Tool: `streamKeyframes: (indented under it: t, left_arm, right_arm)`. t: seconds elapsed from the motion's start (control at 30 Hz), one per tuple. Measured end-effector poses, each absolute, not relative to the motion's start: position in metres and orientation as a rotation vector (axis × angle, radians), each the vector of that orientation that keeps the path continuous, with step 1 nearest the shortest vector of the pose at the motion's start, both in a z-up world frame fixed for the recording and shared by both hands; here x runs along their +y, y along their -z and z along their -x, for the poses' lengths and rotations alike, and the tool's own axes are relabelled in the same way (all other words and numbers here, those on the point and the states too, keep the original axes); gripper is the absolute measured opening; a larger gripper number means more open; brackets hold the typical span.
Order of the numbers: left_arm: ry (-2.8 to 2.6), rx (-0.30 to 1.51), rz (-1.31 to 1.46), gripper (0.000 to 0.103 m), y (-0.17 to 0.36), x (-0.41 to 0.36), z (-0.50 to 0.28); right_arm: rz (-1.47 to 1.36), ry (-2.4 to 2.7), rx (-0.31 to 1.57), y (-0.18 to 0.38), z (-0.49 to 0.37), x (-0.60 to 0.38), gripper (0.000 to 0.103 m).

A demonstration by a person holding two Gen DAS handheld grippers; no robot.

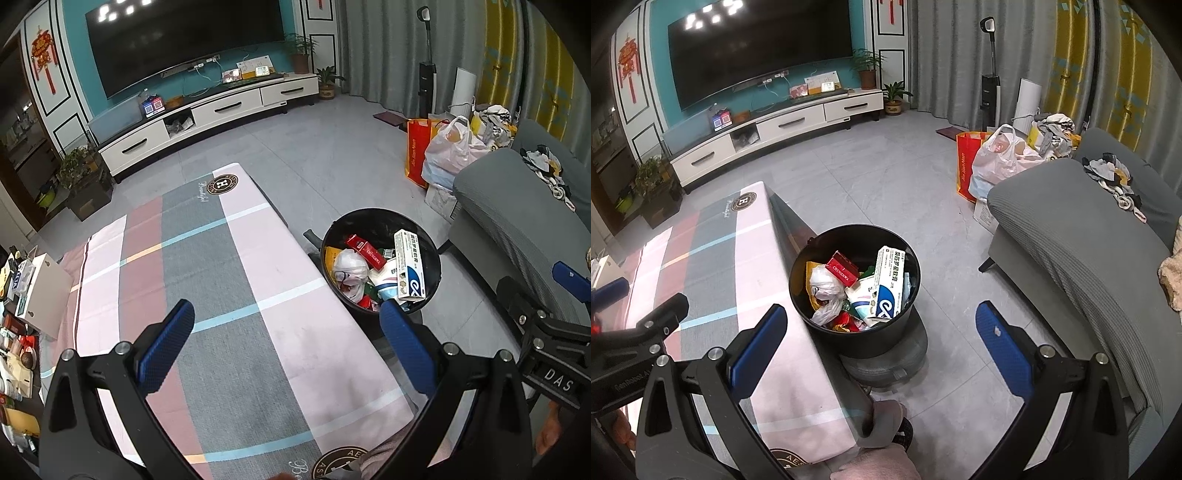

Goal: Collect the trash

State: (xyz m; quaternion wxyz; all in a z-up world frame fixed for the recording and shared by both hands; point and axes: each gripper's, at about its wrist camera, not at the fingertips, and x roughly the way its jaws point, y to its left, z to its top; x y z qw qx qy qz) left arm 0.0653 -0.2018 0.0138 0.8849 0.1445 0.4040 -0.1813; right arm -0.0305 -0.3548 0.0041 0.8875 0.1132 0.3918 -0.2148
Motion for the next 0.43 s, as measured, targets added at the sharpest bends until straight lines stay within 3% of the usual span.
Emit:
streamKeyframes:
  t: [0.43]
  left_arm:
    - [0.354,0.845,-0.288,0.1,-0.0158,-0.1988,-0.0677]
  right_arm:
    - [-0.236,0.449,0.814,-0.0039,0.0317,-0.3543,0.1]
